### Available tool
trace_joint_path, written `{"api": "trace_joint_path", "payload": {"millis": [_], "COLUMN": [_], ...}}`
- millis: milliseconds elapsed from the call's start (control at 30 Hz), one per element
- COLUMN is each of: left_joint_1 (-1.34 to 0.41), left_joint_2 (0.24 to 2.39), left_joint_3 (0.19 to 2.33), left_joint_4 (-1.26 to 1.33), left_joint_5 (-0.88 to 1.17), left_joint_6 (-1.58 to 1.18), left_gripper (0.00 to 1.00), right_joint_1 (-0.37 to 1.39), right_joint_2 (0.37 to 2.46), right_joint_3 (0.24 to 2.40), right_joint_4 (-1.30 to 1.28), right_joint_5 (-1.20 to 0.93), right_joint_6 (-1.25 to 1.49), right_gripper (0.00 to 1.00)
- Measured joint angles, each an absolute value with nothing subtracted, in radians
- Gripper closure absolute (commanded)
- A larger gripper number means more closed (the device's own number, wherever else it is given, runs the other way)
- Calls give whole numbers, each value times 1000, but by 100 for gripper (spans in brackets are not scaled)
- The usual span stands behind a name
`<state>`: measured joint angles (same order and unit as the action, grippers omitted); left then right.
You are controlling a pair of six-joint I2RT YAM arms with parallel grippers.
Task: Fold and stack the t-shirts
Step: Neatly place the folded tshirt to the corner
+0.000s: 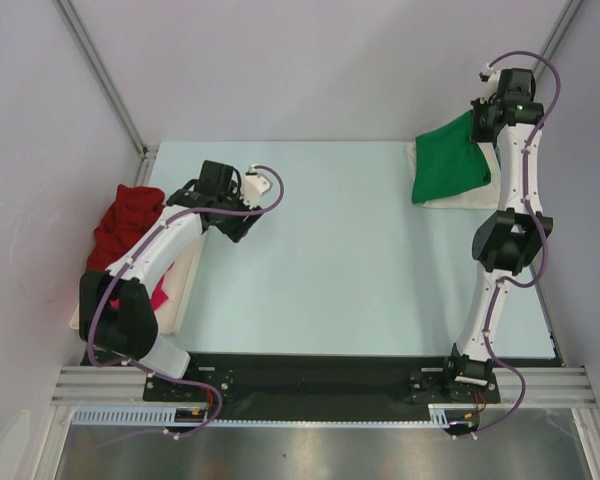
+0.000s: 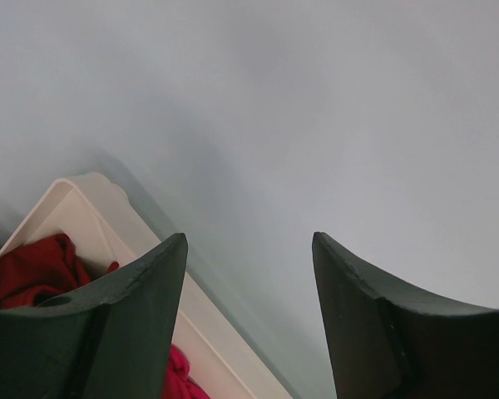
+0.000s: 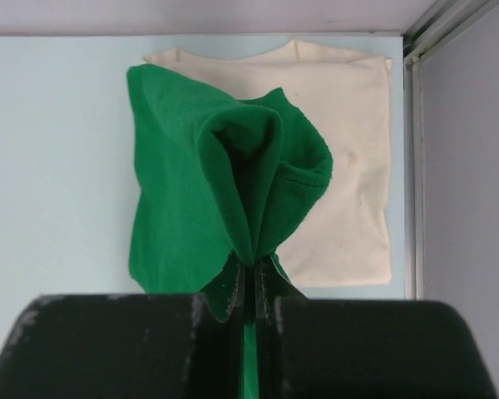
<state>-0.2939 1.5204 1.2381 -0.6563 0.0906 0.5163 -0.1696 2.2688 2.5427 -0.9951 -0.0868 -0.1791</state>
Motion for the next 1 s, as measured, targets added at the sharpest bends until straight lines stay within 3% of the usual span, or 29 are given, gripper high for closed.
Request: {"api": "trace_joint_path", "payload": {"millis": [367,800,833,867,900,967,1000], "left_joint_1": [-294,-294,-294,-294,-294,-294,-294], "left_joint_2": [1565,1625,1629,1633,1637,1643,1644], "left_joint_3": [1238,1252,1252,1252,1252,1252,1252], "left_joint_4": [-657,-656,-656,-656,-656,-657,-657], "left_joint_5": [67,31,30,29,28,28,28], "left_joint_6": [517,517,517,517,517,517,518], "left_gripper": [33,33,33,33,33,33,33], "right_joint_1": [-225,-251,-253,-254,-256,-258,-259], "right_joint_2": [2459,2508,2512,2515,2517,2521,2523], "right_joint_3": [2548,2545,2542,2536,2532,2528,2528], "right_joint_4": [-867,-661,-653,-647,-644,-627,-614], "right_joint_5": [-59,22,23,22,23,45,67], "right_joint_6": [-273,-331,-332,-332,-330,-336,-329], "right_gripper": [100,98,88,46,27,1,0]}}
